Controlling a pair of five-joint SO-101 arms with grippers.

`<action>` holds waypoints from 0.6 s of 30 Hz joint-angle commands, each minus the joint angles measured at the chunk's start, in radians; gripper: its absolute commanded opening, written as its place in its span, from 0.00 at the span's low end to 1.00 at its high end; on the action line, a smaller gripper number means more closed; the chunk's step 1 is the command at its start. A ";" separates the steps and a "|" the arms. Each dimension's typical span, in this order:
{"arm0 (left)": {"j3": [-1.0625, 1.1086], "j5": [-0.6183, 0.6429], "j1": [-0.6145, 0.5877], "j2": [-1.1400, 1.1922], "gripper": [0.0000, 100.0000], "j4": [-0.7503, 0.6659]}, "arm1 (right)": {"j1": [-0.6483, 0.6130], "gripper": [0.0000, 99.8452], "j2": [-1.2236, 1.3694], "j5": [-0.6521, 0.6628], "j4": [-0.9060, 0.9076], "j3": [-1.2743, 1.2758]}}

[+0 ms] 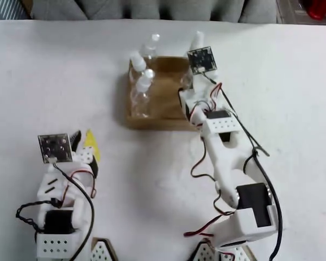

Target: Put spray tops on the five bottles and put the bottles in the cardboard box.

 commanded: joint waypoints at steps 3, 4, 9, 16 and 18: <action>-0.003 -0.011 0.013 -0.013 0.02 0.003 | -0.007 0.02 0.004 0.012 -0.039 0.015; -0.003 -0.011 0.013 -0.013 0.02 0.003 | -0.008 0.02 0.004 0.012 -0.038 0.017; -0.003 -0.011 0.012 -0.013 0.02 0.003 | -0.013 0.06 0.004 0.009 -0.033 0.018; -0.003 -0.011 0.012 -0.013 0.02 0.003 | -0.022 0.17 0.002 0.005 -0.033 0.034; -0.003 -0.011 0.012 -0.013 0.02 0.003 | -0.022 0.18 -0.002 0.003 -0.033 0.032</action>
